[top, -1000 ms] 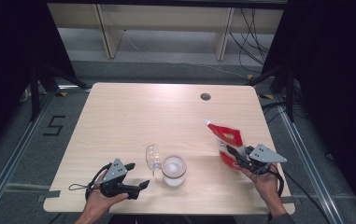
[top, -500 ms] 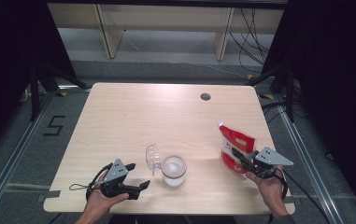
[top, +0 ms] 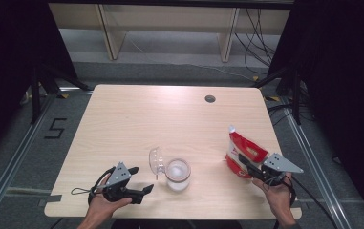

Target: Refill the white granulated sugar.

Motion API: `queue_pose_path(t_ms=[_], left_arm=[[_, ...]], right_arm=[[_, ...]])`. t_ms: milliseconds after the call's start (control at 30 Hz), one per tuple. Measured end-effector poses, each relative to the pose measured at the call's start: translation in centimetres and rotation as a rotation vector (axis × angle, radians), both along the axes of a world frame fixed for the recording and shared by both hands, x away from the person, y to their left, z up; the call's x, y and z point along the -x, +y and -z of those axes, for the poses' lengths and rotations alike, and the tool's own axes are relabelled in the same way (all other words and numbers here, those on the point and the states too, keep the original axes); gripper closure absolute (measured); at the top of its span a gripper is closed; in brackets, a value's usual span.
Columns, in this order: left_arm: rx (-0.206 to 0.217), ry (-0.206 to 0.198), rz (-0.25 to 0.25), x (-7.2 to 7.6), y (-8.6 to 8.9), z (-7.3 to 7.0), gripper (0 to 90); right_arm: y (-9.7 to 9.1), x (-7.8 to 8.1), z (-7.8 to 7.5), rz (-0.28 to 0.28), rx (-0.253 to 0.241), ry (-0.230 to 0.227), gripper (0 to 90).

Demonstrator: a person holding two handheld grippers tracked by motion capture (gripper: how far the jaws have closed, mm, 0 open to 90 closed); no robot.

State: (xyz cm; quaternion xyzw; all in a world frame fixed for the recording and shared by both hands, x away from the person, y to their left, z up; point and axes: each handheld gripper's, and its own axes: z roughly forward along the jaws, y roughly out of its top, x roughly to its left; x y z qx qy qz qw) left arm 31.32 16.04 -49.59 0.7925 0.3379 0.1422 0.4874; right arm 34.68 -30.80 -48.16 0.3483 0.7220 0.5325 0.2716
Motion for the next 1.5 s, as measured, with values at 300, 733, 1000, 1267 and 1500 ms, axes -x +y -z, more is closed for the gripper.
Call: queue_pose_path(t_ms=[300,733,1000,1267,1500], left_arm=[[0.001,0.0,-0.001,0.0,-0.1,0.1,16.1],[0.0,-0.003,-0.001,0.0,-0.1,-0.3,16.1],[0.005,-0.014,0.014,-0.2,-0.2,-0.4,16.1],[0.008,-0.019,0.016,-0.1,-0.2,-0.7,16.1],[0.006,-0.023,0.018,-0.1,-0.1,-0.8,16.3]], right_arm=[[-0.4,0.9,-0.3,0.026,-0.019,0.022,52.0],[-0.5,3.2,-0.7,0.097,0.008,0.049,36.5],[-0.7,4.2,-0.6,0.112,0.036,0.087,34.7],[-1.2,5.0,-0.4,0.146,0.062,0.084,33.4],[-1.4,6.1,-0.4,0.175,0.066,0.096,32.8]])
